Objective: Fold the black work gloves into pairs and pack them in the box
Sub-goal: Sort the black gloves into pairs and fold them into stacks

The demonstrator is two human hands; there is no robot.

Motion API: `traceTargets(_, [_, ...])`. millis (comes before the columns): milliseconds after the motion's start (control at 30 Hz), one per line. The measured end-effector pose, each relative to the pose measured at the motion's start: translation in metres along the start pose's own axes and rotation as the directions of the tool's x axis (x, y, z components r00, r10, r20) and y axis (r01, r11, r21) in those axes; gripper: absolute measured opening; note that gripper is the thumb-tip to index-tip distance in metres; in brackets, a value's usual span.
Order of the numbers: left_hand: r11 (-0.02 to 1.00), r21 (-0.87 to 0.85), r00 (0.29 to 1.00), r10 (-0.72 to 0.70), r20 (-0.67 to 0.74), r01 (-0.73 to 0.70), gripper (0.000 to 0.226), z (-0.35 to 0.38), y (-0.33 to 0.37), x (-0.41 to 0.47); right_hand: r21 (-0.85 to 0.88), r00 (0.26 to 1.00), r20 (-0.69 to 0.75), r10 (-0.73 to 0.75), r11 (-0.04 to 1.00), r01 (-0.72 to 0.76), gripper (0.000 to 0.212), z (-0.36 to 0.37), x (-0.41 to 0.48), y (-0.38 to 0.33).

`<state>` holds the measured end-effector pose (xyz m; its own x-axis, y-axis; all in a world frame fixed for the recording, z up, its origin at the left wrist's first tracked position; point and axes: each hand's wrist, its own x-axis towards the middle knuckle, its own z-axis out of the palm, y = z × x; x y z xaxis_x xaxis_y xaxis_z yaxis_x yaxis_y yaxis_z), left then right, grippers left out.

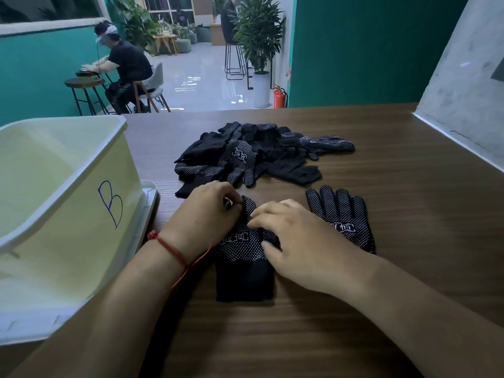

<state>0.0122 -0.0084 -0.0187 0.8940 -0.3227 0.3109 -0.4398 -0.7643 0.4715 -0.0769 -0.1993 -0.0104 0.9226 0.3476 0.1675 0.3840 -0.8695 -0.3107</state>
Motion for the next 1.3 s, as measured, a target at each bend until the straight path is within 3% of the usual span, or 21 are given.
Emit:
traceTargets(67, [0.999, -0.041, 0.999, -0.017, -0.033, 0.016, 0.004, 0.0, 0.0, 0.0, -0.04, 1.0, 0.028, 0.004, 0.999, -0.003, 0.043, 0.001, 0.0, -0.001])
traceTargets(233, [0.989, -0.143, 0.996, -0.044, -0.077, 0.033, 0.026, -0.002, 0.0, 0.0, -0.05, 0.999, 0.051, 0.009, 0.999, -0.006, 0.043, -0.001, 0.0, 0.0])
traceTargets(400, [0.99, -0.124, 0.983, -0.093, -0.156, 0.074, 0.024, -0.012, -0.002, 0.003, 0.019, 1.0, 0.022, 0.02, 1.0, -0.021, 0.045, -0.005, 0.0, 0.001])
traceTargets(567, [0.998, 0.039, 0.999, 0.04, -0.009, -0.039, 0.021, -0.004, 0.011, -0.006, 0.106, 0.999, 0.015, 0.042, 0.993, -0.044, 0.044, -0.01, 0.003, 0.006])
traceTargets(700, [0.981, 0.192, 0.983, -0.015, 0.185, -0.021, 0.079, 0.016, 0.03, -0.022, 0.126, 0.959, -0.169, 0.227, 0.97, -0.207, 0.047, -0.027, 0.011, 0.038])
traceTargets(767, [0.958, 0.286, 0.958, -0.096, 0.271, 0.015, 0.08, 0.026, 0.034, -0.029, 0.044, 0.936, -0.176, 0.303, 0.953, -0.3, 0.048, -0.029, 0.012, 0.052])
traceTargets(900, [0.929, 0.371, 0.919, -0.157, 0.363, 0.012, 0.078, 0.027, 0.037, -0.034, -0.085, 0.875, 0.025, 0.484, 0.873, -0.48, 0.069, -0.014, 0.011, 0.055])
traceTargets(1100, [0.907, 0.419, 0.865, -0.251, 0.434, 0.053, 0.08, 0.013, 0.038, -0.035, -0.171, 0.862, 0.143, 0.486, 0.87, -0.462, 0.079, -0.004, 0.011, 0.052])
traceTargets(1200, [0.94, 0.326, 0.884, -0.238, 0.403, 0.104, 0.077, 0.003, 0.038, -0.028, -0.179, 0.865, 0.161, 0.476, 0.875, -0.449, 0.079, -0.005, 0.01, 0.051])
traceTargets(1300, [0.98, 0.178, 0.978, -0.122, 0.17, 0.091, 0.06, -0.007, 0.025, -0.014, -0.19, 0.869, 0.167, 0.466, 0.88, -0.435, 0.078, -0.007, 0.008, 0.049])
